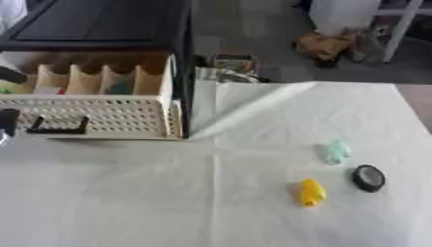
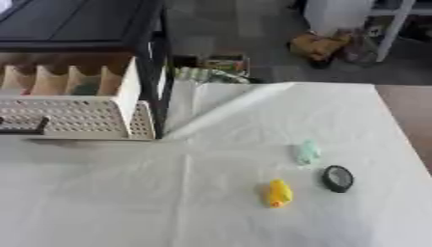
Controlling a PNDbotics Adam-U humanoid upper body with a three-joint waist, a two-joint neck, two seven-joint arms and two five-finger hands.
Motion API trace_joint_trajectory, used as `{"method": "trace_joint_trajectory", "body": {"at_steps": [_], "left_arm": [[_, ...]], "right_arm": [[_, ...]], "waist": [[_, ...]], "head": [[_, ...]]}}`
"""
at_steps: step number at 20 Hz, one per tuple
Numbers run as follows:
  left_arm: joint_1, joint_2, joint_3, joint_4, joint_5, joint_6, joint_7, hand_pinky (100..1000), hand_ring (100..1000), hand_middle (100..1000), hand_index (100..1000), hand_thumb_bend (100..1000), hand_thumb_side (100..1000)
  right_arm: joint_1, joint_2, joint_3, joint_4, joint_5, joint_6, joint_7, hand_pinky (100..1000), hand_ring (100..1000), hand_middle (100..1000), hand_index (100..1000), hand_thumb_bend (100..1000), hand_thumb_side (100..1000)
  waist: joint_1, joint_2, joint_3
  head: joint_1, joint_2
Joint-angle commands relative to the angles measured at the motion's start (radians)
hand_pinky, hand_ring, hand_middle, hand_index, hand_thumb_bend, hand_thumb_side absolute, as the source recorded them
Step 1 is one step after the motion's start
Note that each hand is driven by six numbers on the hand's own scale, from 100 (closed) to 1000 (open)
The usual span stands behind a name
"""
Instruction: Pick up objects from table and place into drawer.
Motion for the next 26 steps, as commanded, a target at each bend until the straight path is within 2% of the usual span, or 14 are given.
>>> {"method": "trace_joint_trajectory", "body": {"at_steps": [1,5,10,11,12,13,15,16,18,19,20,21,23,26], "left_arm": [[-0.020,-0.029,-0.002,-0.008,0.098,-0.059,0.093,100,100,100,793,100,255],[-0.018,-0.110,-0.034,-0.008,0.201,-0.151,0.128,100,100,100,831,100,329],[-0.002,-0.216,-0.095,-0.008,0.275,-0.268,0.046,100,100,105,859,100,396],[-0.001,-0.239,-0.107,-0.008,0.287,-0.284,0.028,100,100,144,856,100,423],[0.000,-0.259,-0.117,-0.008,0.296,-0.299,0.011,100,100,144,856,100,423],[-0.002,-0.281,-0.127,-0.008,0.302,-0.314,-0.006,100,100,252,861,100,452],[-0.007,-0.334,-0.151,-0.008,0.311,-0.334,-0.045,100,104,348,859,100,484],[-0.009,-0.359,-0.161,-0.008,0.316,-0.332,-0.061,105,174,396,853,100,510],[-0.010,-0.408,-0.170,-0.008,0.331,-0.312,-0.080,147,228,428,843,100,538],[-0.009,-0.431,-0.173,-0.008,0.336,-0.299,-0.085,199,303,475,840,100,548],[-0.007,-0.450,-0.177,-0.008,0.337,-0.285,-0.092,223,336,493,841,100,456],[-0.005,-0.471,-0.180,-0.008,0.337,-0.271,-0.101,261,389,522,841,100,559],[-0.002,-0.508,-0.185,-0.008,0.333,-0.247,-0.112,321,459,563,844,100,578],[0.004,-0.558,-0.207,-0.008,0.328,-0.210,-0.134,339,476,578,848,100,581]], "right_arm": [[-0.012,-0.055,-0.001,-0.017,0.008,0.008,-0.007,760,711,408,824,398,1000],[-0.019,-0.099,0.007,-0.017,0.026,0.034,-0.003,761,716,398,825,434,1000],[-0.028,-0.188,0.019,-0.017,0.069,0.084,0.004,766,722,378,826,453,1000],[-0.029,-0.206,0.024,-0.017,0.077,0.093,0.010,767,723,374,827,462,1000],[-0.029,-0.221,0.027,-0.017,0.082,0.101,0.017,767,723,374,827,462,1000],[-0.029,-0.238,0.031,-0.017,0.088,0.108,0.024,770,729,370,828,474,1000],[-0.028,-0.276,0.038,-0.017,0.102,0.120,0.038,773,735,366,829,489,1000],[-0.027,-0.293,0.041,-0.017,0.108,0.125,0.045,777,740,366,830,500,1000],[-0.026,-0.327,0.048,-0.017,0.120,0.140,0.062,783,747,368,832,514,1000],[-0.024,-0.346,0.053,-0.017,0.127,0.144,0.073,788,754,370,835,536,1000],[-0.024,-0.363,0.056,-0.017,0.134,0.147,0.083,791,758,373,837,527,1000],[-0.023,-0.381,0.059,-0.017,0.144,0.149,0.093,796,763,376,837,561,1000],[-0.021,-0.416,0.064,-0.017,0.162,0.154,0.110,805,773,377,835,589,1000],[-0.015,-0.474,0.076,-0.017,0.190,0.162,0.145,818,785,378,834,627,1000]], "waist": [[0.000,-0.026,0.006],[-0.007,-0.035,0.014],[-0.015,-0.044,0.013],[-0.017,-0.045,0.013],[-0.018,-0.047,0.012],[-0.019,-0.048,0.011],[-0.021,-0.052,0.006],[-0.021,-0.054,0.005],[-0.023,-0.057,0.003],[-0.023,-0.059,0.002],[-0.023,-0.060,0.002],[-0.023,-0.062,0.000],[-0.023,-0.064,-0.004],[-0.023,-0.067,-0.008]], "head": [[-0.006,0.009],[-0.009,0.016],[-0.013,0.024],[-0.013,0.025],[-0.014,0.027],[-0.014,0.028],[-0.013,0.034],[-0.013,0.037],[-0.014,0.044],[-0.014,0.047],[-0.015,0.049],[-0.015,0.051],[-0.019,0.054],[-0.023,0.055]]}}
